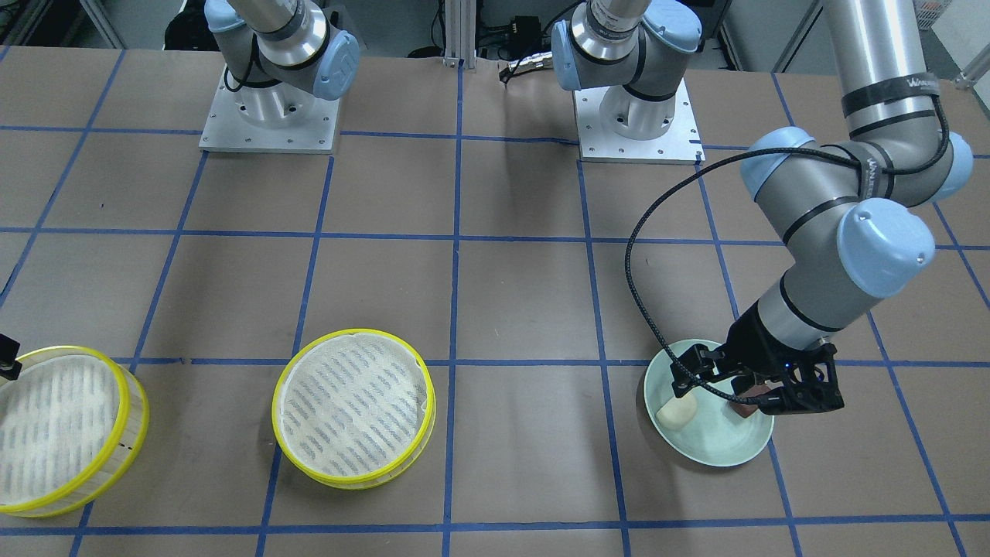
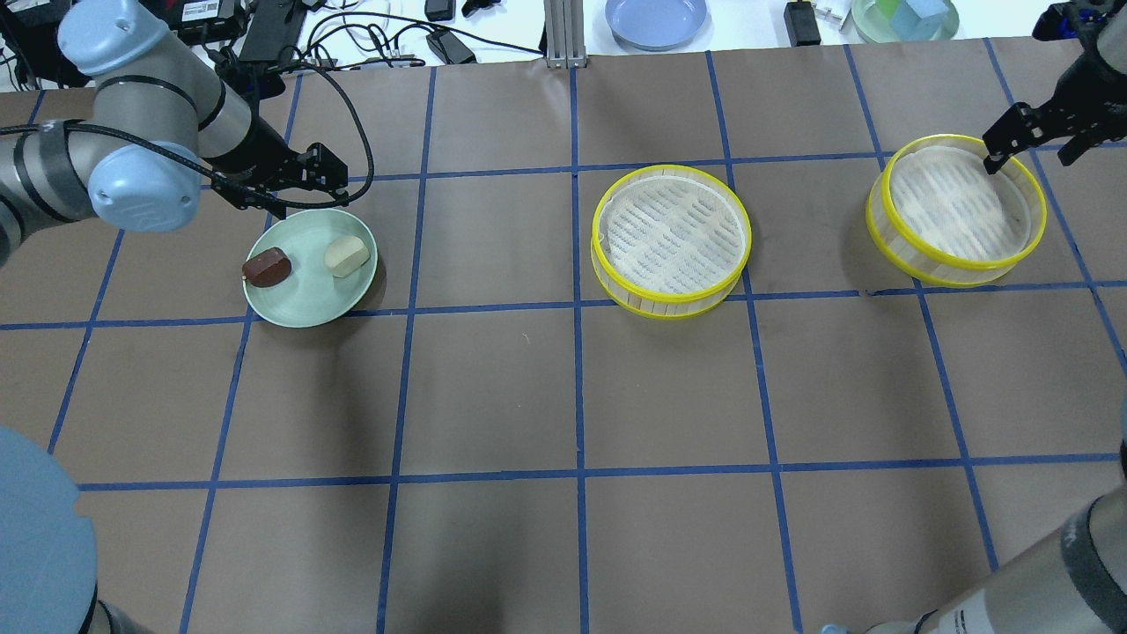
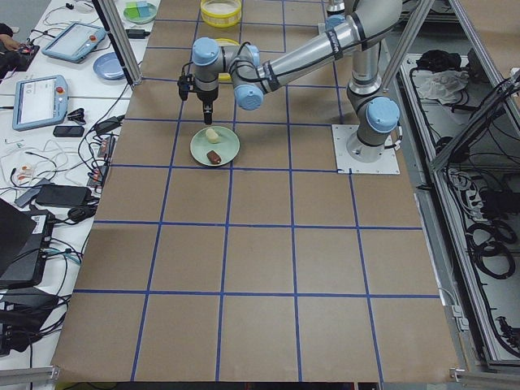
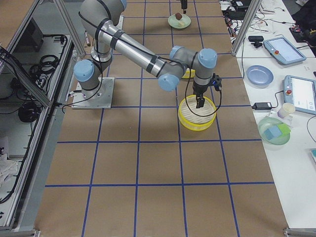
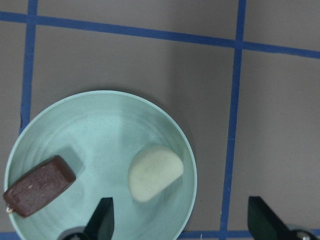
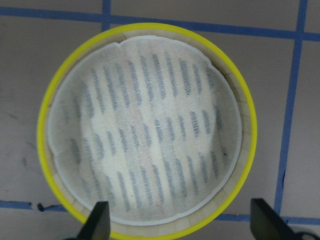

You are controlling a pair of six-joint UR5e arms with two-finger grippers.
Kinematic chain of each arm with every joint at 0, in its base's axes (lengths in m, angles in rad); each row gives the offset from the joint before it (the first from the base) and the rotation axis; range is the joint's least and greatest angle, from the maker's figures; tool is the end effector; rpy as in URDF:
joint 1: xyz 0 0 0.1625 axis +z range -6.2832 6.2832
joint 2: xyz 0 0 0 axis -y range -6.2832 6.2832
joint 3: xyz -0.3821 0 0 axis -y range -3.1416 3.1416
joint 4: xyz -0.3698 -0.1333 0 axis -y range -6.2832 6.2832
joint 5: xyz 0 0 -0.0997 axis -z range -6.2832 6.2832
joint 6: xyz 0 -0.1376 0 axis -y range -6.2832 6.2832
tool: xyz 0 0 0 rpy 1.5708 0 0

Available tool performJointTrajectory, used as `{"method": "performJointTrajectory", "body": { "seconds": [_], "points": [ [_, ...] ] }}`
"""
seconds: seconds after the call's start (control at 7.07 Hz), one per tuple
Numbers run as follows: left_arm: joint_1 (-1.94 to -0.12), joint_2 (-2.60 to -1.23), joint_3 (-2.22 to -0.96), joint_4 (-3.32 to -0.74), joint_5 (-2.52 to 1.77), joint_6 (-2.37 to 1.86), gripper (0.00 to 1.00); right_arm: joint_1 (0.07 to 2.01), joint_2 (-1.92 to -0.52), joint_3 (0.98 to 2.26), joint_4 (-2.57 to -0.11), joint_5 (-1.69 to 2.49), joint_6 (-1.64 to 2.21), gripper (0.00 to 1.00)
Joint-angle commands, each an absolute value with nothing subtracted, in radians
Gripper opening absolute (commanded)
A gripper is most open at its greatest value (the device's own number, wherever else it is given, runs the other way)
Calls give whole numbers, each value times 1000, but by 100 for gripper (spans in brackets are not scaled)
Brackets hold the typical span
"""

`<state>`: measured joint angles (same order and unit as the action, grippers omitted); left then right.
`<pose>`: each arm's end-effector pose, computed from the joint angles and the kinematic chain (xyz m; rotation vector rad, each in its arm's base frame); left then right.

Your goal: Stack buns with steamer

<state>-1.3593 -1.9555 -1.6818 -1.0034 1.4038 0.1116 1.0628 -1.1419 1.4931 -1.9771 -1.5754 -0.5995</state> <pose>-0.0314 -0.5978 0.2126 0.1401 -2.9816 0.1458 -0.1824 -0.6003 0.2509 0.1419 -3.1047 0.0691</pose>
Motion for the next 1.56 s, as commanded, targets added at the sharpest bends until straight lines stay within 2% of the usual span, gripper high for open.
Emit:
{"method": "performJointTrajectory", "body": {
  "seconds": [0.0,0.14,0.42,0.85,0.99,1.13,1.27,1.42],
  "points": [
    [-1356,-2048,-1681,-977,1397,114,94,1028,-1054,1465,-2037,-1586,-704,99],
    [-1355,-2068,-1678,-977,1408,112,94,1011,-990,1442,-2131,-1589,-754,98],
    [-1355,-2080,-1678,-983,1439,114,94,1003,-968,1440,-2157,-1591,-773,88],
    [-1355,-2112,-1675,-985,1440,97,51,1003,-937,1442,-2158,-1591,-775,73],
    [-1355,-2117,-1672,-985,1440,97,21,1003,-931,1442,-2158,-1592,-776,68],
    [-1351,-2117,-1667,-988,1440,81,0,1003,-928,1442,-2158,-1604,-776,64],
    [-1347,-2106,-1664,-988,1436,78,0,1003,-927,1442,-2157,-1606,-778,57],
    [-1345,-2086,-1646,-999,1424,72,0,1003,-928,1442,-2157,-1606,-784,42]
  ]
}}
